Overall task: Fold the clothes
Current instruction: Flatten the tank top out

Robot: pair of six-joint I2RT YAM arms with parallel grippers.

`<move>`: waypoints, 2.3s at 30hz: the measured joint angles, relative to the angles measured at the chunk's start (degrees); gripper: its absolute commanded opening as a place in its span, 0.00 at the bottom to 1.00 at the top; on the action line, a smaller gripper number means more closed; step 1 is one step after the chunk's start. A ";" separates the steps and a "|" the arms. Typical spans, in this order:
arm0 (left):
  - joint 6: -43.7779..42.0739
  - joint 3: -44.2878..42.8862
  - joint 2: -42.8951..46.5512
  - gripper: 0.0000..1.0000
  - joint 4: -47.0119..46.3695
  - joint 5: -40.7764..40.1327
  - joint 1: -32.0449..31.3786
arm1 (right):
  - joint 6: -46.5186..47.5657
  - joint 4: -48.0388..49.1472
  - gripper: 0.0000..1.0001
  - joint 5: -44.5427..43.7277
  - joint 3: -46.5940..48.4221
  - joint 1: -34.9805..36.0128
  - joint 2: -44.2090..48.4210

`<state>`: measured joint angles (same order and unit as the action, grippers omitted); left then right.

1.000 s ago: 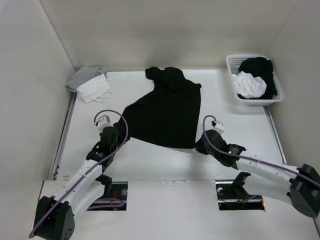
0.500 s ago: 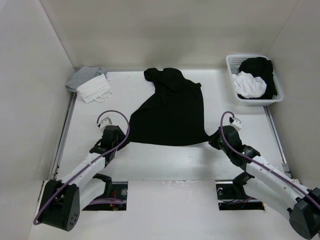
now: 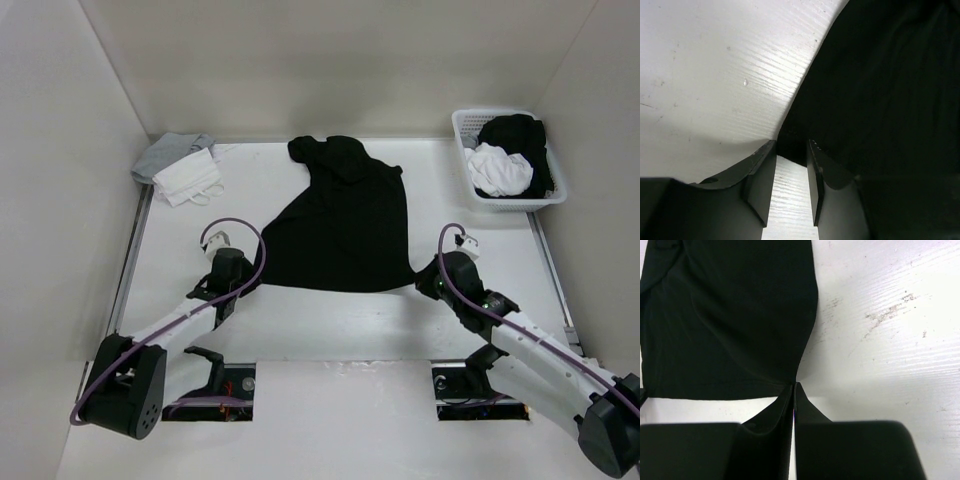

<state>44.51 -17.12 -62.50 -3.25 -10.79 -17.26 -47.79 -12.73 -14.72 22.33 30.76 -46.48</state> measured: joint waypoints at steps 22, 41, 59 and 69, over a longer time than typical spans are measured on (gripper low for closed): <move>-4.24 -33.09 31.32 0.01 17.35 -8.87 -14.95 | 9.25 -13.92 0.01 -14.05 28.96 17.38 15.19; -18.38 -62.42 13.33 0.02 5.42 -16.70 -10.10 | 53.68 9.92 0.00 -36.57 68.35 31.58 -8.92; -5.73 -93.13 -30.25 0.03 13.97 3.93 13.62 | 30.23 -17.97 0.00 7.02 122.97 -12.31 -60.94; -5.77 -99.30 -26.64 0.03 10.99 6.58 15.74 | 30.10 -17.68 0.00 8.76 128.63 -12.66 -53.92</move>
<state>38.74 -116.42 -89.14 7.75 -4.21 -1.52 -17.69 -30.41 -5.96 150.95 18.11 -100.40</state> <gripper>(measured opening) 0.032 0.005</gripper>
